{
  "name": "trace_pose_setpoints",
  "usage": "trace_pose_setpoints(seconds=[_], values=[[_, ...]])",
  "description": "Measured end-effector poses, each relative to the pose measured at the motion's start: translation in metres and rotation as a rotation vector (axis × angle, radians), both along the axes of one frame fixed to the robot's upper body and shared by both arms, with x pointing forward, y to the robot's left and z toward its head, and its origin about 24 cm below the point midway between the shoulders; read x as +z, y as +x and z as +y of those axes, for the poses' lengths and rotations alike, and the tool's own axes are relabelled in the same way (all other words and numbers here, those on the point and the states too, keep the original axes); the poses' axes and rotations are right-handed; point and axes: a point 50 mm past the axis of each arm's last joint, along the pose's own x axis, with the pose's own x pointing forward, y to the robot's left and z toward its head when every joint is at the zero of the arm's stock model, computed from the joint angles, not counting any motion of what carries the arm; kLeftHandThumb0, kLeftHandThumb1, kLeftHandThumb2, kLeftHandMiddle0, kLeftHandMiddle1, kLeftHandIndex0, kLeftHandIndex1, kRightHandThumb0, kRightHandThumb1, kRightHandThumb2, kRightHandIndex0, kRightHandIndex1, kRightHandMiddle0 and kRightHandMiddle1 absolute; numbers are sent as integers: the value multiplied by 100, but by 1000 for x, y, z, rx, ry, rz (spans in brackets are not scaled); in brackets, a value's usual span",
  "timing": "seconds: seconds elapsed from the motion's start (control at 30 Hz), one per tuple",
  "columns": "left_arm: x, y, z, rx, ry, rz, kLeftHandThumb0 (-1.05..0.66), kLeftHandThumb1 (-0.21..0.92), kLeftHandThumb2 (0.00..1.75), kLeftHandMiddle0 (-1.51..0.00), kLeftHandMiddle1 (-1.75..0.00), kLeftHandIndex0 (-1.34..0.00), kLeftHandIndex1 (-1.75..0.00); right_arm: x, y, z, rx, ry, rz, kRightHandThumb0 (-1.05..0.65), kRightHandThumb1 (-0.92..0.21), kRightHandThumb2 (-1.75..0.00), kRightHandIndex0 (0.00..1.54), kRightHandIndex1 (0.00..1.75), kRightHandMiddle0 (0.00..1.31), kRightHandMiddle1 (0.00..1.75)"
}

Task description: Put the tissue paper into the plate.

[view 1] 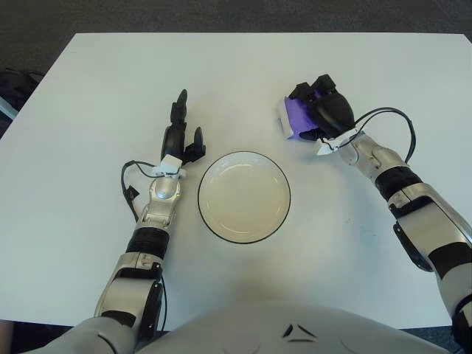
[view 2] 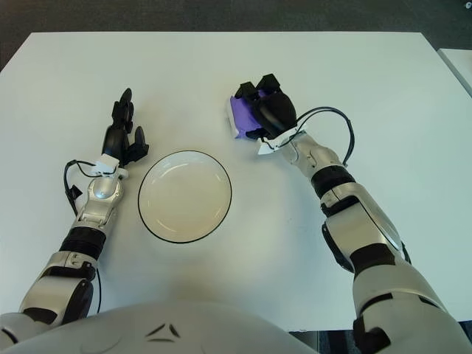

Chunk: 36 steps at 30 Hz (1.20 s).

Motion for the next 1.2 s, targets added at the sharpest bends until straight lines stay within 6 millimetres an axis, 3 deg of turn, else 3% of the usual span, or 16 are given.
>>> trace_pose_setpoints(seconds=[0.47, 1.2], values=[[0, 0, 0, 0, 0, -1, -82, 92, 87, -14, 0, 0, -32, 77, -21, 22, 170, 82, -61, 0, 1, -167, 87, 170, 62, 175], [0, 0, 0, 0, 1, -1, -81, 92, 87, -16, -1, 0, -33, 110, -43, 27, 238, 154, -61, 0, -5, -162, 82, 173, 58, 175]])
